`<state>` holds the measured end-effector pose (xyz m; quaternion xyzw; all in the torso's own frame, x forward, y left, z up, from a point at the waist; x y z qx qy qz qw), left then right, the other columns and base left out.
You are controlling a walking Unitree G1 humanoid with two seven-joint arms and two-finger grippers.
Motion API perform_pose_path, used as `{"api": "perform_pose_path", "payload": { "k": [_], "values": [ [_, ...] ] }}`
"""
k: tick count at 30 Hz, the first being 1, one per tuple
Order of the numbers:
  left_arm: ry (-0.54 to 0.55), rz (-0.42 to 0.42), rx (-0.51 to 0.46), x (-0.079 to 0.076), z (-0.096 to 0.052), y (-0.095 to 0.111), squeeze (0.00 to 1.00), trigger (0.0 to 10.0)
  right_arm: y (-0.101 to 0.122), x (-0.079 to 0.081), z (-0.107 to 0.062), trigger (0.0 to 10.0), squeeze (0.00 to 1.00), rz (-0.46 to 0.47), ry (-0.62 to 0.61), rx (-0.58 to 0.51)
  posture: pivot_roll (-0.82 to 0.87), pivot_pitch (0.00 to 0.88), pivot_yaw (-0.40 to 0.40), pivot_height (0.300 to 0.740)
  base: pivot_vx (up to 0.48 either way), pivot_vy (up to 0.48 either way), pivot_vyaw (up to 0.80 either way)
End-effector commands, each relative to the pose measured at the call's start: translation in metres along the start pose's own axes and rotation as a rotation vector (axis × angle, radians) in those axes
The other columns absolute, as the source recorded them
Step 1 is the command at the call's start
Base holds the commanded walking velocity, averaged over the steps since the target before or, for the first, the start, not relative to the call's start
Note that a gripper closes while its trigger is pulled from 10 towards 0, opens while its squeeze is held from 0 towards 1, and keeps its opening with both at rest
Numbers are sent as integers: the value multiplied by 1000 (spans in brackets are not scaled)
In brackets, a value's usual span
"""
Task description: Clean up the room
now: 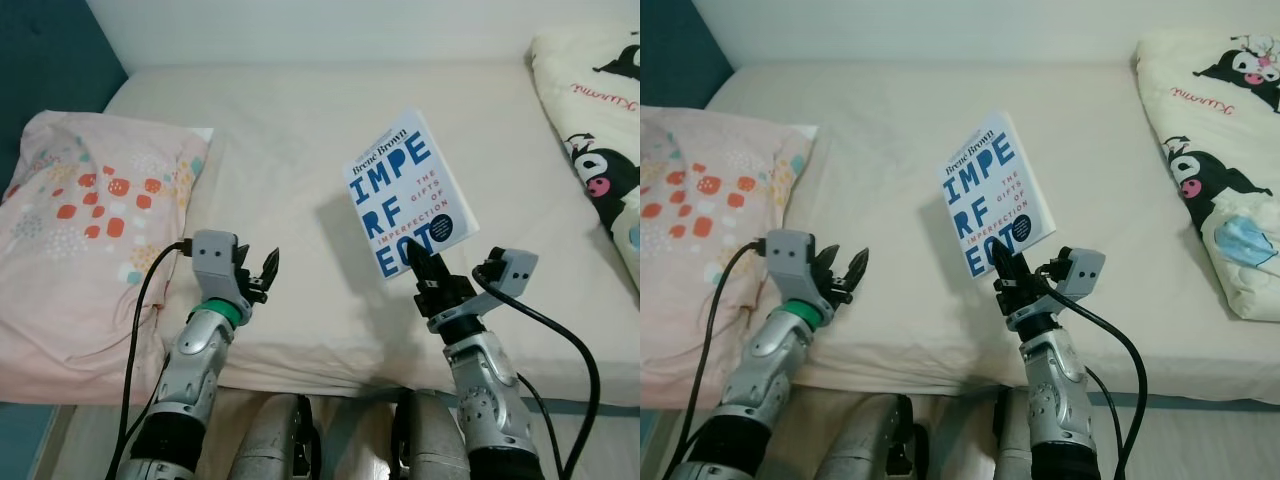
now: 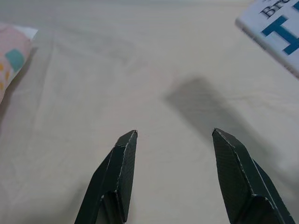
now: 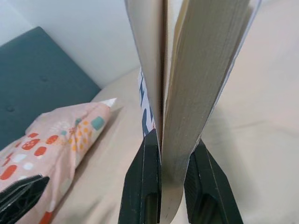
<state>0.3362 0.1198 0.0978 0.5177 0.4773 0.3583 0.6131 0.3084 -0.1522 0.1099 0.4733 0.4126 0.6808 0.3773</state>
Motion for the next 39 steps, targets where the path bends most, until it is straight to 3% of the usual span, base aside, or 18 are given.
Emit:
{"api": "perform_pose_path", "payload": {
  "k": [1, 8, 13, 16, 20, 31, 33, 39],
  "values": [
    [14, 7, 22, 0, -1, -9, 0, 10000, -7, 12, -2, 10000, 0, 7, 18, 9, -24, 44, 150, 662, 0, 0, 0],
    [5, 4, 30, -3, 1, -12, 0, 10000, -10, 12, -3, 10000, 0, -21, 13, 25, -24, 46, 156, 682, 0, 0, 0],
    [-21, 20, 50, -6, -2, -16, 0, 10000, -19, 6, -8, 10000, 0, -64, -23, 92, -18, 65, 165, 697, 0, 0, 0],
    [-9, 47, 72, -4, -4, -20, 0, 10000, -28, -9, -14, 10000, 0, -122, -104, 152, -9, 72, 168, 712, 0, 0, 0],
    [28, 49, 74, 3, -4, -22, 0, 10000, -31, -14, -16, 10000, 0, -222, -109, 181, -10, 78, 170, 727, 0, 0, 0],
    [89, 38, 71, 14, -5, -21, 0, 10000, -24, -20, -9, 10000, 0, -223, -167, 145, -9, 72, 156, 740, 0, 0, 0],
    [91, 32, 74, 15, -5, -22, 0, 10000, -29, -18, -9, 10000, 0, -292, -140, 193, -9, 72, 148, 740, 0, 0, 316],
    [91, 46, 76, 13, -4, -23, 0, 10000, -30, -18, -8, 10000, 0, -312, -128, 193, -7, 83, 134, 740, 0, 0, 744]
  ]
}}
Point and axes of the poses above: a point about 5 cm out from each wrist's last joint towards the gripper, its own z axis pointing out of the wrist towards the gripper, its own y axis along the axis of the wrist's last joint, x = y × z, the point moved 2 cm from there along z, pointing out of the wrist towards the gripper, and after that the axes turned 7 degrees about -z, right-handed, at the moved point
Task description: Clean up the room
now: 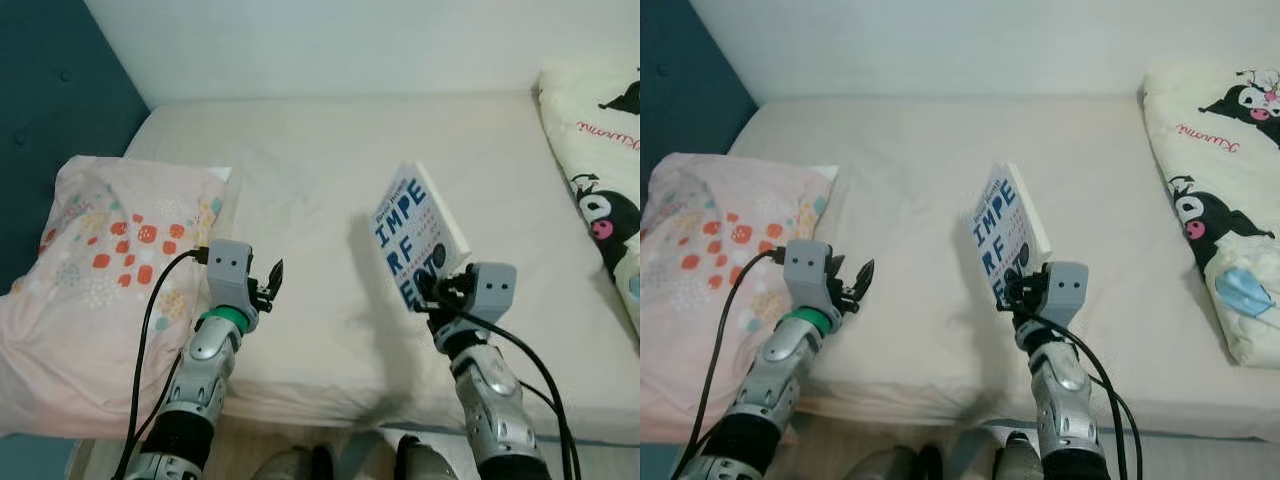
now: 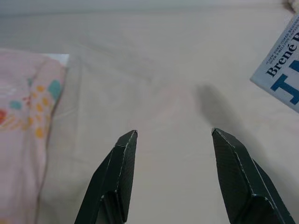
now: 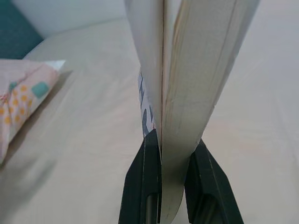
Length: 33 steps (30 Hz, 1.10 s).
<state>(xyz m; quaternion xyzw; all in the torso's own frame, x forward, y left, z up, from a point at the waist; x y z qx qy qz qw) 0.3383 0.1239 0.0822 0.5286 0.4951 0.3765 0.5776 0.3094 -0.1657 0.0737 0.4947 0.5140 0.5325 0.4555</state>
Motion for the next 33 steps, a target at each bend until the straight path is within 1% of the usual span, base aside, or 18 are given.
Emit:
{"api": "perform_pose_path", "payload": {
  "k": [1, 5, 11, 15, 19, 24, 33],
  "values": [
    [23, 7, 31, 5, -4, -9, 0, 10000, 1, 7, 0, 10000, 0, -16, 27, -16, -7, 83, 134, 740, 0, 0, 800],
    [24, 12, 38, 5, -5, -11, 0, 10000, 0, 8, 1, 10000, 0, -19, 37, -12, 1, 95, 130, 740, 0, 0, 800],
    [29, 26, 86, 7, -11, -19, 0, 10000, 0, 12, 3, 10000, 0, 0, 43, -11, 13, 106, 132, 740, 0, 0, 800],
    [22, 52, 92, 7, -13, -20, 0, 10000, 0, 16, 5, 10000, 0, 14, 55, -13, 19, 114, 132, 740, 0, 0, 800],
    [26, 54, 88, 9, -13, -18, 0, 10000, 0, 18, 6, 10000, 0, 24, 62, -11, 25, 122, 133, 740, 0, 0, 800],
    [32, 59, 84, 12, -13, -15, 0, 10000, -4, 17, 2, 10000, 0, 33, 69, 2, 35, 135, 139, 740, 0, 0, 800],
    [12, 73, 107, 11, -18, -17, 0, 10000, -9, 16, -3, 10000, 0, 49, 89, 22, 40, 150, 148, 740, 0, 0, 800]
  ]
}}
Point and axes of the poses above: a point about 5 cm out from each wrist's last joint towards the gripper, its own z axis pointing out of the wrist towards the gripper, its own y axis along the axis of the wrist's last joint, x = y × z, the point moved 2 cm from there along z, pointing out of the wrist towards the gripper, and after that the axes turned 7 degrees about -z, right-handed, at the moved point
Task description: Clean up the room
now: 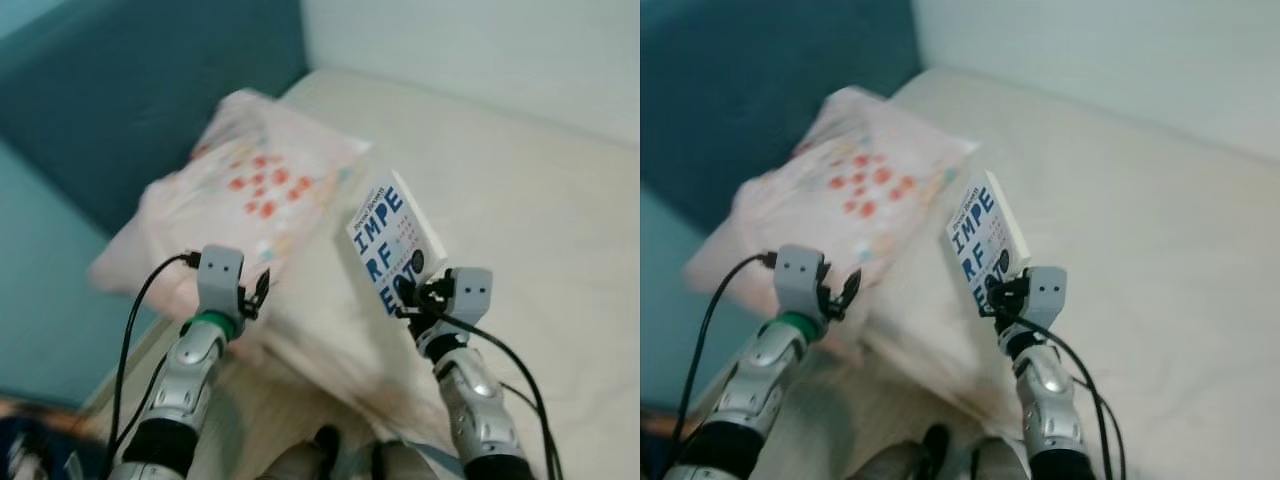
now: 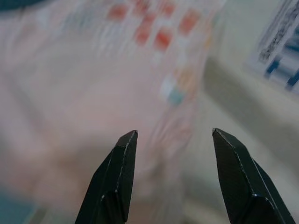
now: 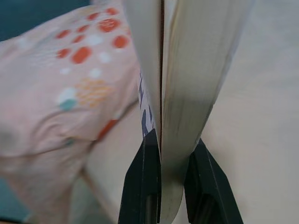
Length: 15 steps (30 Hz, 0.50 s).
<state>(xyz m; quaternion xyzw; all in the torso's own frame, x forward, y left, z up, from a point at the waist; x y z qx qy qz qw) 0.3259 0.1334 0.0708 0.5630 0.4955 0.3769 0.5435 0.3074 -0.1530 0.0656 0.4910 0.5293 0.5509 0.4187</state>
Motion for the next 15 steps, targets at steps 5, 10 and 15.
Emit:
{"api": "perform_pose_path", "payload": {
  "k": [5, 10, 15],
  "values": [
    [1, 19, 36, 4, -4, -6, 0, 10000, -3, 4, -4, 10000, 0, 18, 16, 1, 45, 154, 149, 740, 0, 0, 800],
    [-2, 22, 62, 7, -4, -6, 0, 10000, -6, 3, -6, 10000, 0, 28, 18, 12, 47, 156, 151, 740, 0, 0, 800],
    [-20, 31, 98, 5, -4, -10, 0, 10000, -8, 0, -8, 10000, 0, 36, 6, 21, 47, 158, 152, 740, 0, 0, 800]
  ]
}}
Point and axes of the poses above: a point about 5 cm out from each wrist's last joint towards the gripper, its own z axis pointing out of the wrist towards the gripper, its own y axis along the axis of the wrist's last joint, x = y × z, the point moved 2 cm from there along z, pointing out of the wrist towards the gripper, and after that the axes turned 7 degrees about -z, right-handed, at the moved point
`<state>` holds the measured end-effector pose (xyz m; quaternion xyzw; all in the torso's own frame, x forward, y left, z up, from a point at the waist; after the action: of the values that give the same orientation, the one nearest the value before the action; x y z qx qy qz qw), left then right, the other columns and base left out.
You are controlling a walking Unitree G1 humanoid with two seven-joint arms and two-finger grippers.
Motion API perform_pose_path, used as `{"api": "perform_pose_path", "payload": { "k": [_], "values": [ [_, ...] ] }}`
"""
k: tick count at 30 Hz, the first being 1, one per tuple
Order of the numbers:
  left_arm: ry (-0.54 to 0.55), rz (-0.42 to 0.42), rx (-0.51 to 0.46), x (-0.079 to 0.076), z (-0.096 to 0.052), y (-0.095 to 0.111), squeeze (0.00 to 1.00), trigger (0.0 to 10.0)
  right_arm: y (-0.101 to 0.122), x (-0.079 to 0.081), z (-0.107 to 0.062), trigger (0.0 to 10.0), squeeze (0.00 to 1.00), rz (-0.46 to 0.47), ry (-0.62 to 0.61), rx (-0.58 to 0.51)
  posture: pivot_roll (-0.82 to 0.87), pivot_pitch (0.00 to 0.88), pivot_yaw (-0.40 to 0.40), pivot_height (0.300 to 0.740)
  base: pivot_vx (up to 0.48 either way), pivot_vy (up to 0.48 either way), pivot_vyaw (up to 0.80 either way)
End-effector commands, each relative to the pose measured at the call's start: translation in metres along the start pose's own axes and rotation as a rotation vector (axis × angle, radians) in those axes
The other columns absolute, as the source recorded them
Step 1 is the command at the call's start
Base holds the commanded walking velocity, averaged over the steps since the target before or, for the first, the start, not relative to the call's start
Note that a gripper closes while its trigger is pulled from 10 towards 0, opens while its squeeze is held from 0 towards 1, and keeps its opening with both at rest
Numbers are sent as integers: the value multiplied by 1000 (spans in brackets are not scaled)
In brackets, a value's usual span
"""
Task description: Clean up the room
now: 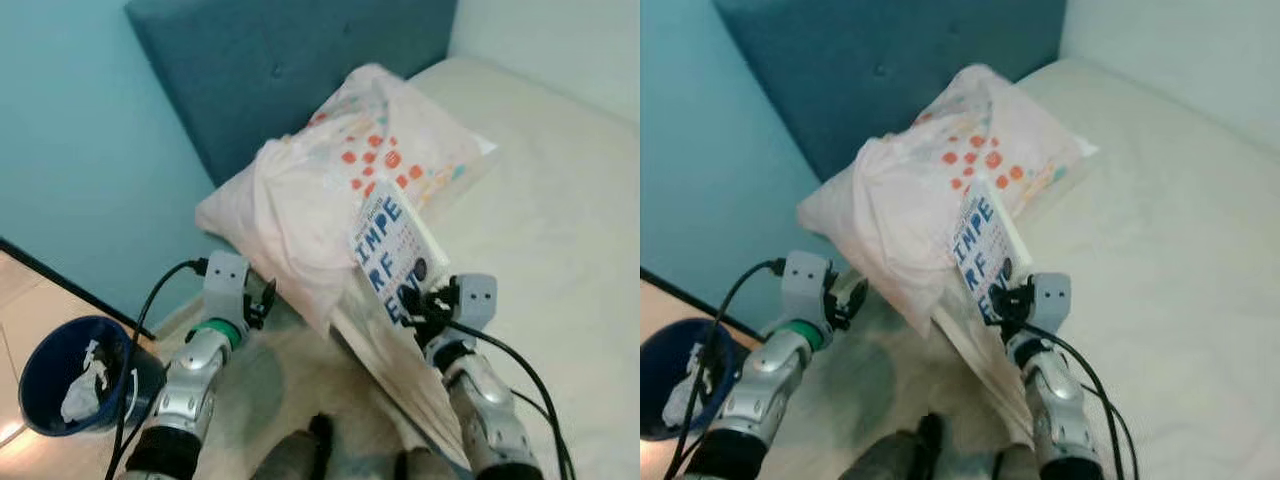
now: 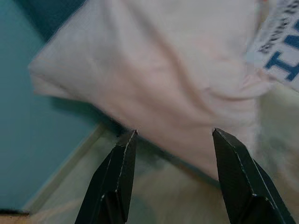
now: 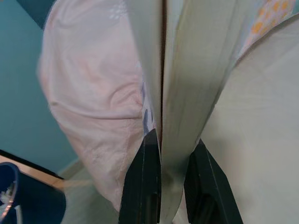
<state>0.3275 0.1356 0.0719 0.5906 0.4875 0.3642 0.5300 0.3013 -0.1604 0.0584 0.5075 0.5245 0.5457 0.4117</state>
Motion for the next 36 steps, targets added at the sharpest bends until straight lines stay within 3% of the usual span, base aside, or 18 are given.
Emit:
{"api": "perform_pose_path", "payload": {
  "k": [1, 6, 7, 19, 21, 23, 25, 29, 34, 36],
  "values": [
    [0, 0, 53, 1, -5, -13, 0, 10000, -2, 5, -1, 10000, 0, 14, 15, 1, 47, 158, 152, 740, 0, 0, 800],
    [-20, -2, 67, -3, -4, -14, 0, 10000, -3, -5, -3, 10000, 0, 59, -57, -4, 47, 160, 152, 740, 0, 0, 480],
    [-28, -13, 68, -5, -3, -13, 0, 10000, -4, -13, -4, 10000, 0, 60, -108, 5, 46, 161, 152, 740, 0, 0, 0],
    [-65, -55, 135, -11, -1, -19, 0, 10000, -3, -17, -5, 10000, 0, 59, -124, 8, 42, 169, 149, 740, 0, -200, 0],
    [-71, -61, 128, -13, -1, -17, 0, 10000, -2, -18, -6, 10000, 0, 58, -129, 3, 42, 170, 149, 740, 0, 0, 0],
    [-160, -136, 48, -27, -3, -3, 0, 10000, 5, -24, -11, 10000, 0, 54, -167, -36, 39, 173, 147, 740, 0, 0, 0],
    [-199, -143, 33, -32, -4, -1, 0, 10000, 5, -26, -13, 10000, 0, 45, -167, -27, 38, 176, 144, 740, 0, 0, 0],
    [-315, -163, 7, -43, -12, 6, 0, 10000, 4, -31, -21, 10000, 0, -7, -126, 55, 36, 182, 142, 740, 0, 0, 0],
    [-362, -185, -20, -47, -17, 14, 0, 10000, 13, -38, -33, 10000, 0, -35, -5, 148, 24, 185, 144, 740, 0, 0, 0],
    [-306, -183, -6, -40, -14, 10, 0, 10000, 19, -36, -39, 10000, 0, 85, 99, 167, 11, 182, 145, 740, 0, 0, 0]
  ]
}}
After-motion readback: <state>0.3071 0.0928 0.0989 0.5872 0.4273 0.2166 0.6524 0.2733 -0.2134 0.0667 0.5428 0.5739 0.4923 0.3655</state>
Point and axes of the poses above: a point about 5 cm out from each wrist's last joint towards the gripper, its own z axis pointing out of the wrist towards the gripper, its own y axis along the axis of the wrist's last joint, x = y × z, the point moved 2 cm from there along z, pointing out of the wrist towards the gripper, and after that the axes turned 7 degrees about -z, right-handed, at the moved point
